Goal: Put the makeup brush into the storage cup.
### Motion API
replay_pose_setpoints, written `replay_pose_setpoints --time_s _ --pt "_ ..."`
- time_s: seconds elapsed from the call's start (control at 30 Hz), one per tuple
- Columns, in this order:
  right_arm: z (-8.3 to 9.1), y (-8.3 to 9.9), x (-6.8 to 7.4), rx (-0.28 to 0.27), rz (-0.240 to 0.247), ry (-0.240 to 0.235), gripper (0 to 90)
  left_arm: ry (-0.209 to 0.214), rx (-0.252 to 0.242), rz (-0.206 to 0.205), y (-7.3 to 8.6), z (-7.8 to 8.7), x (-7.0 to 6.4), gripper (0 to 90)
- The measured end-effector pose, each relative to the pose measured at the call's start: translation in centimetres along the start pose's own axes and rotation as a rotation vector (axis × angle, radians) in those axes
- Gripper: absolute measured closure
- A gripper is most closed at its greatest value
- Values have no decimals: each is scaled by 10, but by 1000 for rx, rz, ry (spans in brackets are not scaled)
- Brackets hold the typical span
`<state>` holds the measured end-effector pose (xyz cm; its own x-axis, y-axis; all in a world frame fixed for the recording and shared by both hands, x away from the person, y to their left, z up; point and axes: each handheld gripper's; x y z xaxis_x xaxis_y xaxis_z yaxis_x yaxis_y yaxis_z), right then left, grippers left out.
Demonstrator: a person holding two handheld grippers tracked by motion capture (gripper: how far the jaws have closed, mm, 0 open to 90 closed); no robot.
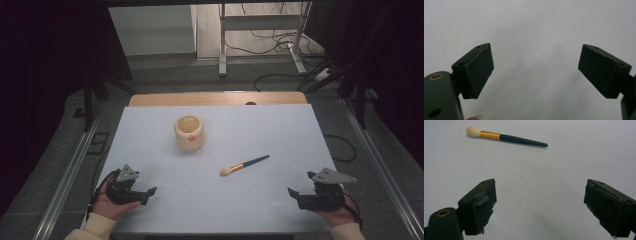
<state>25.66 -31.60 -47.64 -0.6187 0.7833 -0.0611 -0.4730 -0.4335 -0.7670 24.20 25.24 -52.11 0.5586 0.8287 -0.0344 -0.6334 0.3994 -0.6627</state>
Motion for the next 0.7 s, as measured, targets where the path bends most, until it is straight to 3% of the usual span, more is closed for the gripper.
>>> replay_pose_setpoints --time_s 0.7 --pt "-1 1 2 13 24 -10 110 5 3 -7 0 -1 -1 135"
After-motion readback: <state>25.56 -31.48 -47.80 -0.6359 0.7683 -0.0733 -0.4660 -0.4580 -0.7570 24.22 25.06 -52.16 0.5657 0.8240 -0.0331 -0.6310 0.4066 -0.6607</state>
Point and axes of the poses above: each handheld gripper's, and its own axes: z roughly backward along the jaws, y roughly out of its underside, x roughly to its left
